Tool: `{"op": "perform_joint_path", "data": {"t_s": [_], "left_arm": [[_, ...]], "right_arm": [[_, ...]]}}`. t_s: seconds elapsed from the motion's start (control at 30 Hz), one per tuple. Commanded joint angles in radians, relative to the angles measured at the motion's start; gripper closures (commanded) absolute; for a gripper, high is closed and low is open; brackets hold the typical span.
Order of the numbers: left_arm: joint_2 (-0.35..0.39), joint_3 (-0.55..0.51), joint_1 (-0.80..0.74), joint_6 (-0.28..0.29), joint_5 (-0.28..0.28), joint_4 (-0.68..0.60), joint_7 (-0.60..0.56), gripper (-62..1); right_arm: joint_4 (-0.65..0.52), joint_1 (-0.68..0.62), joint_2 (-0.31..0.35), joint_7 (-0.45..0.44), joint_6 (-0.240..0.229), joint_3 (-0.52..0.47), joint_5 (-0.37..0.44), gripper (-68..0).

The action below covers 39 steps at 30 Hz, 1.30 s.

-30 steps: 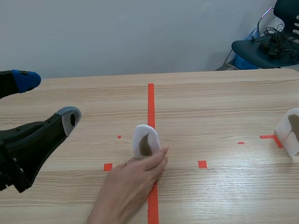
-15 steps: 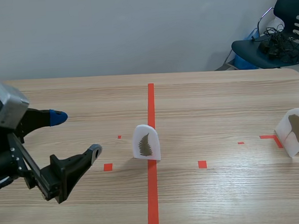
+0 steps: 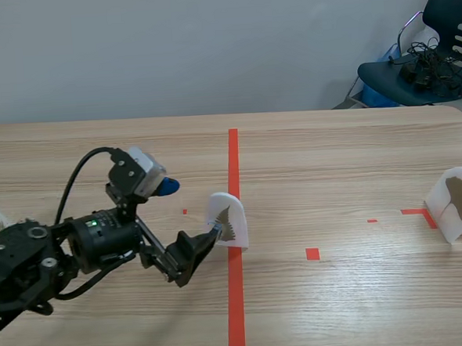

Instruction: Do the leaf sorting experiment

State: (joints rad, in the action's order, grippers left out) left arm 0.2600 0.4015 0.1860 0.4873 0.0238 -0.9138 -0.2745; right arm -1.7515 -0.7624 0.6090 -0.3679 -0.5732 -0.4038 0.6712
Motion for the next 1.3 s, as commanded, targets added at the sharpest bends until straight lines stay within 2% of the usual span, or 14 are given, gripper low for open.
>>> {"op": "perform_joint_path", "data": {"t_s": [0.0, 0.13, 0.17, 0.43, 0.5, 0.6, 0.73, 0.8, 0.93, 1.03, 1.13, 1.27], "left_arm": [[-0.016, 0.020, 0.013, -0.017, 0.008, -0.007, -0.029, -62.3], [-0.050, 0.079, 0.042, -0.083, 0.019, 0.048, -0.050, -62.3], [-0.053, 0.085, 0.042, -0.082, 0.019, 0.052, -0.051, -60.1], [-0.065, 0.092, 0.042, -0.082, 0.018, 0.049, -0.058, -22.4], [-0.065, 0.092, 0.042, -0.081, 0.018, 0.049, -0.064, -14.8], [-0.065, 0.092, 0.041, -0.080, 0.018, 0.048, -0.070, -7.6], [-0.055, 0.089, 0.022, -0.045, 0.005, -0.003, -0.064, -5.5], [-0.033, 0.077, -0.010, -0.023, -0.029, -0.077, -0.037, -5.5], [0.021, -0.005, -0.118, -0.022, -0.119, -0.258, 0.049, -5.5], [0.047, -0.121, -0.217, -0.052, -0.222, -0.347, 0.090, -5.5], [0.054, -0.256, -0.302, -0.105, -0.342, -0.366, 0.112, -5.5], [0.058, -0.391, -0.368, -0.193, -0.420, -0.352, 0.119, -5.5]], "right_arm": [[-0.010, 0.011, 0.005, -0.014, 0.000, -0.003, 0.018, -67.9], [-0.010, 0.011, 0.005, -0.014, 0.000, -0.003, 0.018, -67.9], [-0.010, 0.011, 0.004, -0.014, 0.000, -0.003, 0.018, -67.9], [-0.010, 0.011, -0.006, -0.014, 0.000, -0.003, 0.018, -67.9], [-0.010, 0.011, -0.006, -0.014, 0.000, -0.003, 0.018, -67.9], [-0.010, 0.011, -0.006, -0.014, 0.000, -0.003, 0.018, -67.9], [-0.010, 0.011, -0.006, -0.014, 0.000, -0.003, 0.018, -67.9], [-0.010, 0.011, -0.006, -0.014, 0.000, -0.003, 0.018, -67.9], [-0.010, 0.011, -0.005, -0.014, 0.000, -0.003, 0.018, -67.9], [-0.010, 0.011, -0.005, -0.013, 0.000, -0.003, 0.018, -67.9], [-0.010, 0.011, -0.005, -0.011, 0.000, -0.003, 0.018, -67.9], [-0.010, 0.011, -0.005, -0.003, 0.000, -0.003, 0.018, -67.9]]}}
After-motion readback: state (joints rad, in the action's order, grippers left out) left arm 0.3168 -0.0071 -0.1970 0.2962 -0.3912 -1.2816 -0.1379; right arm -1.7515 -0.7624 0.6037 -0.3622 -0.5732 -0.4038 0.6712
